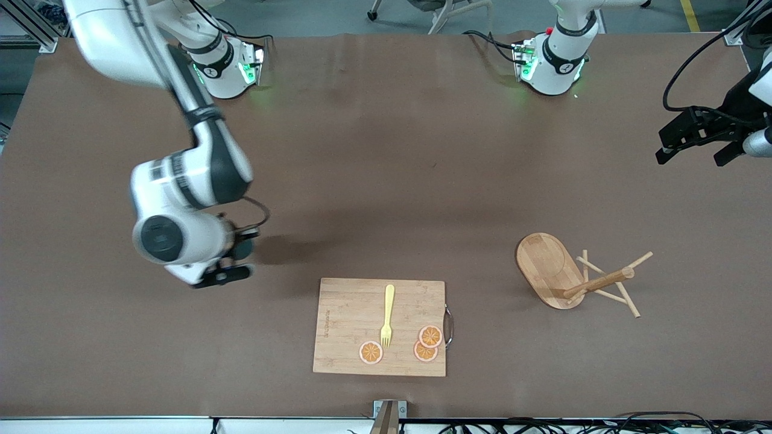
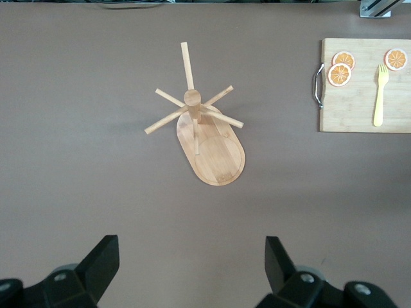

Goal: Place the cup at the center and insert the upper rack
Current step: 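Carry the teal mug with the right gripper to the table center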

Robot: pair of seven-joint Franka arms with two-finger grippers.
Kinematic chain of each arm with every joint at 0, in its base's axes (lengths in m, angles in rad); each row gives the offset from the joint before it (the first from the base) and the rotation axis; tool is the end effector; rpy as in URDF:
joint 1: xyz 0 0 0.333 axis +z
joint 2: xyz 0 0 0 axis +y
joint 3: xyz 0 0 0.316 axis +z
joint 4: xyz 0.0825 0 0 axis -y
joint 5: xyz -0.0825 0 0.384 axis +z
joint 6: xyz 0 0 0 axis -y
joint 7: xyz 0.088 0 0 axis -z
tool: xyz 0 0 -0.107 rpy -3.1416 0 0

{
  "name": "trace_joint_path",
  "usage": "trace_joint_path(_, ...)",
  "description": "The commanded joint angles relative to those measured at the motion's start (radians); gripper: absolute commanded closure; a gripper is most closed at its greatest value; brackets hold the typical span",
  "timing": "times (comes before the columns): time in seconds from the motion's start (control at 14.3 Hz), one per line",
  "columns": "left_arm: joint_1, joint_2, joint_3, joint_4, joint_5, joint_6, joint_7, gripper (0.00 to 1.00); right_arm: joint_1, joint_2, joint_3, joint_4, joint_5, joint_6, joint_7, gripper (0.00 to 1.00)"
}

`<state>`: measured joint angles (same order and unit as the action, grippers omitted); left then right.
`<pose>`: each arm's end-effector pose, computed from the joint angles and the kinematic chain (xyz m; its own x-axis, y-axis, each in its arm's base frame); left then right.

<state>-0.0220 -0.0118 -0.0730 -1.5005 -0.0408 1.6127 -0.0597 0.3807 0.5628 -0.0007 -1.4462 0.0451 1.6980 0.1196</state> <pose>0.5523 -0.0571 0.6684 0.9921 -0.0330 0.1210 -0.0390 -0.9981 0.0471 0.6226 0.2534 0.3393 0.9220 0.2338 -0.3088 0.2446 -0.9696 -0.0036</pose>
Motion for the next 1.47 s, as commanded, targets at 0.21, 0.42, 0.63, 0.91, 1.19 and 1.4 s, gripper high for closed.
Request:
trace_joint_path(0.21, 0.007, -0.008, -0.005, 0.002, 0.018, -0.008, 0.006, 0.00, 0.311, 0.014, -0.015, 0.040, 0.100, 0.084, 0.383, 1.00)
trace_joint_path(0.42, 0.008, -0.008, -0.004, 0.002, 0.016, -0.008, 0.009, 0.00, 0.400, 0.032, -0.015, 0.041, 0.150, 0.216, 0.602, 1.00)
trace_joint_path(0.63, 0.011, -0.007, 0.002, 0.002, 0.007, -0.008, 0.011, 0.00, 0.457, 0.095, -0.013, 0.087, 0.153, 0.316, 0.780, 1.00)
trace_joint_path(0.91, 0.001, -0.005, 0.001, 0.002, 0.009, -0.008, -0.005, 0.00, 0.518, 0.184, -0.013, 0.150, 0.151, 0.403, 0.850, 1.00)
trace_joint_path(1.19, -0.001, -0.005, -0.007, 0.000, 0.001, -0.026, 0.000, 0.00, 0.563, 0.250, -0.013, 0.211, 0.150, 0.404, 0.832, 0.99)
trace_joint_path(1.4, -0.007, -0.002, -0.007, -0.003, -0.028, -0.059, 0.001, 0.00, 0.580, 0.284, -0.015, 0.237, 0.148, 0.397, 0.747, 0.99)
